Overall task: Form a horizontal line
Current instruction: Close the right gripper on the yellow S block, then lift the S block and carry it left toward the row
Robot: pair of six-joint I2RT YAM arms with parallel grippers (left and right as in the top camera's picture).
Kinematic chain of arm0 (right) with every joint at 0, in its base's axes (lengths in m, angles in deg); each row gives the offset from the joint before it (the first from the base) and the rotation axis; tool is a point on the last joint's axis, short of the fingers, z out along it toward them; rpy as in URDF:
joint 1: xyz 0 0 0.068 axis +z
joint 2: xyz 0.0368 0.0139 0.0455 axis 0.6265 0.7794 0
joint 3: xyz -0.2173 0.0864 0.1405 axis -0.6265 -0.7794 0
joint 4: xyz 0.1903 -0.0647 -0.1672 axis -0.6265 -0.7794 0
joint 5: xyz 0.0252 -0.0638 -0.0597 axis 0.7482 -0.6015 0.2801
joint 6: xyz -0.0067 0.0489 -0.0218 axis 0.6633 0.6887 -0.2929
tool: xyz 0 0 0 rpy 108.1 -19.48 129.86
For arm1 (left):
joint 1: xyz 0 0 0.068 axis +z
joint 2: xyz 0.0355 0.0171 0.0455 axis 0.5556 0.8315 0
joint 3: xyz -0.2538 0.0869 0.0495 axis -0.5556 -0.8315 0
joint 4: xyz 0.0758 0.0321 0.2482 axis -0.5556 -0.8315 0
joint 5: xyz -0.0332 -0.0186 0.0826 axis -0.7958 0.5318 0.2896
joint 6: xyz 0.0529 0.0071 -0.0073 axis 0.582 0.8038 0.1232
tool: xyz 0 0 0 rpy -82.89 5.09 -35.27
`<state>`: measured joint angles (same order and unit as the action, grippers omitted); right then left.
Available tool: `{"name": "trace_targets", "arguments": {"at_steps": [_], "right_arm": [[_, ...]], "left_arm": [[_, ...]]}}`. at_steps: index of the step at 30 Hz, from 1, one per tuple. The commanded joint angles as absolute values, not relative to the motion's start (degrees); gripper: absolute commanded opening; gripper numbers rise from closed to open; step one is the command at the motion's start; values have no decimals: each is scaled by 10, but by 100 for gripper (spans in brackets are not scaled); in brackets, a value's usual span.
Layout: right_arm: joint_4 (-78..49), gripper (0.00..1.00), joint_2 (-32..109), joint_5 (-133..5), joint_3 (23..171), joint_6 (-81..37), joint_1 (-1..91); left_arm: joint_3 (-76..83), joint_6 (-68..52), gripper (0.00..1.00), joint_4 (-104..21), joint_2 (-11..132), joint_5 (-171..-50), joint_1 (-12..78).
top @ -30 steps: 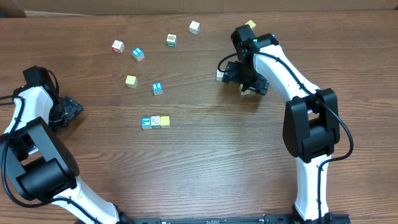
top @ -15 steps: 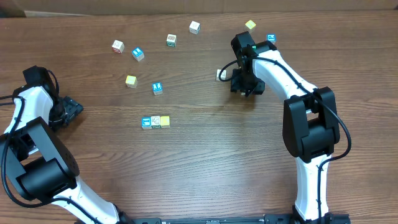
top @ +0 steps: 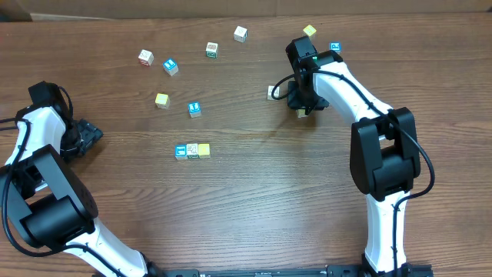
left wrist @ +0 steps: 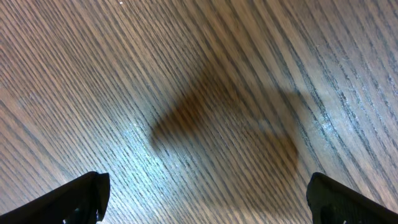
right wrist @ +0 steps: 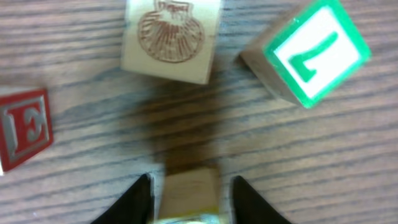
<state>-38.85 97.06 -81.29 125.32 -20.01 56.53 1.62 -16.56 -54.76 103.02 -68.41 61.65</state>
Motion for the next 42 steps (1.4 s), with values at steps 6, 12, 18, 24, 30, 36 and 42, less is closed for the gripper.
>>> {"name": "trace_targets", "arguments": {"at_steps": [6,12,18,24,30,36,42], "right_arm": [[-389,29,970,-821,1250,-202,560],[-386,29,970,-821,1250,-201,560],[-448,24,966,-810,1331,-199,562],[-551,24,960,-757,1459,-199,566],[-574,25,960,-651,1470,-199,573],[-568,25,960,-602,1439,-199,587],[-557,25,960,-601,1402,-199,594]], "left_arm": [[13,-165,100,-547,1032,-678,620],[13,-165,99,-547,1032,-678,620],[13,-165,100,-547,1032,-678,620],[13,-165,100,-547,1032,-678,620],[13,-165,100,-547,1032,-678,620],[13,-165,100,-547,1032,-678,620],[13,-165,100,-547,1032,-678,620]]}}
